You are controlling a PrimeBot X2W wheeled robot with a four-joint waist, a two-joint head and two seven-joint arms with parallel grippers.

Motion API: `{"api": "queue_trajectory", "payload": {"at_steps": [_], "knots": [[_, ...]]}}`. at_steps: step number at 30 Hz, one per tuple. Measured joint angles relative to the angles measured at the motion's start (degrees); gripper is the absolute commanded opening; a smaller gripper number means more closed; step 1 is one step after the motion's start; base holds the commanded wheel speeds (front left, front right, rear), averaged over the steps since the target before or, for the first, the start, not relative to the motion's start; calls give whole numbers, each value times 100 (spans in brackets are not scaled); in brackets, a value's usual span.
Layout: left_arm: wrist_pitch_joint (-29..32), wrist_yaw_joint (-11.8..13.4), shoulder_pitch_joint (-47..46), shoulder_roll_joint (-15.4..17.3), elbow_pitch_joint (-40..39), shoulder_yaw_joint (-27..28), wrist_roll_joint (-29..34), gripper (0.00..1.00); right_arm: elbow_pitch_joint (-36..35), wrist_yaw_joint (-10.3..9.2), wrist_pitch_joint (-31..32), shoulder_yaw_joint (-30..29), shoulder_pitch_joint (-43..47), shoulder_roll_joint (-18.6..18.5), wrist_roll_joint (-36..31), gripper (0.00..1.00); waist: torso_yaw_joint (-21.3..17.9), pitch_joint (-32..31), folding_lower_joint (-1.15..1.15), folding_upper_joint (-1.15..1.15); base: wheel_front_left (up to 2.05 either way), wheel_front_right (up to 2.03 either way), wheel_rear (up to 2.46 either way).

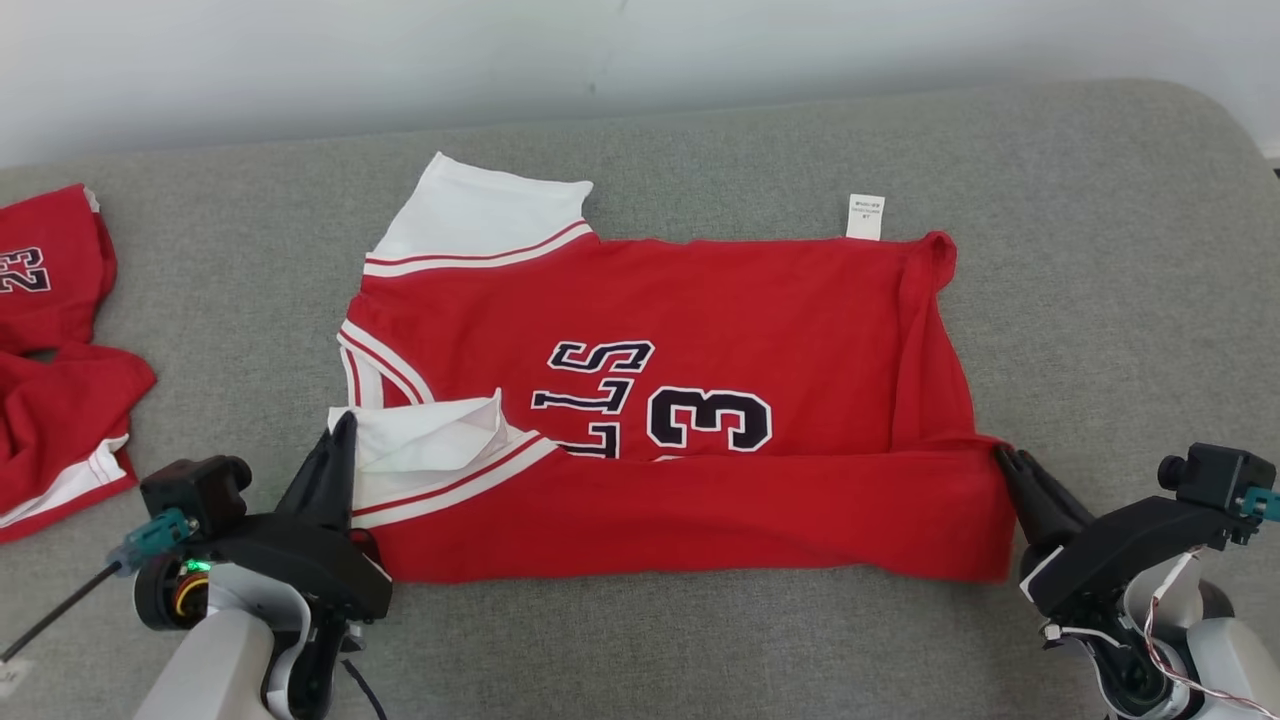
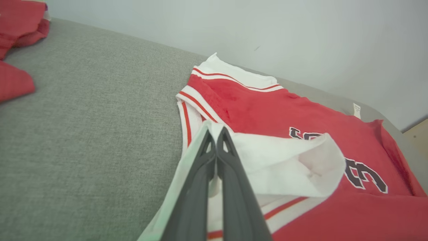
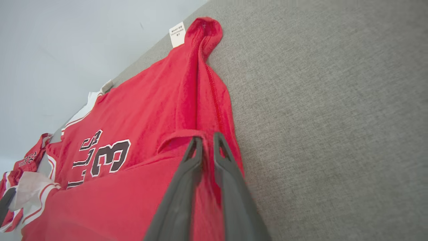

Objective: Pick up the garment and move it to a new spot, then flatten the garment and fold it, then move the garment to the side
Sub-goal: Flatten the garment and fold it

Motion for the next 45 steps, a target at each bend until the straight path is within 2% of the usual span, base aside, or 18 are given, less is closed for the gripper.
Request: {"api": "queue_trajectory", "payload": {"at_steps": [6, 11, 19, 32, 33, 34, 35, 36, 45], "knots": [[-354, -27, 63, 15, 135, -130, 66, 100, -13, 0, -502, 227, 235, -296, -68, 100, 66, -180, -1, 0, 0, 0, 0], [-435, -35, 582, 75, -105, -55, 41, 100, -134, 0, -678, 307, 731, -438, -70, 100, 163, -386, -2, -1, 0, 0, 0], [-444, -22, 1375, 129, -274, -100, 27, 100, -140, 0, -704, 328, 1062, -435, -130, 100, 282, -439, -3, -1, 0, 0, 0], [-141, -19, 910, 8, 201, -308, -37, 100, 660, 0, -899, 593, 608, -252, -463, 100, 289, -246, -2, -1, 0, 0, 0], [-97, -20, 866, -2, 258, -341, -44, 90, 728, 0, -927, 642, 561, -236, -476, 100, 281, -235, -2, -1, 0, 0, 0], [-98, -20, 833, -3, 299, -356, -46, 47, 784, 0, -939, 684, 516, -230, -482, 65, 270, -231, -2, -1, 0, 0, 0], [-98, -20, 804, -5, 353, -366, -64, 13, 848, 0, -979, 719, 481, -219, -492, 31, 262, -234, -2, -1, 0, 0, 0], [-99, -25, 791, -8, 447, -413, -69, 0, 955, 0, -1040, 781, 441, -210, -492, 0, 251, -268, -2, -1, 0, 0, 0], [-303, -35, 1077, -68, 379, -533, -246, 0, 1091, 0, -1281, 958, 522, -294, -330, 0, 322, -593, -2, -1, 0, 0, 0]]}}
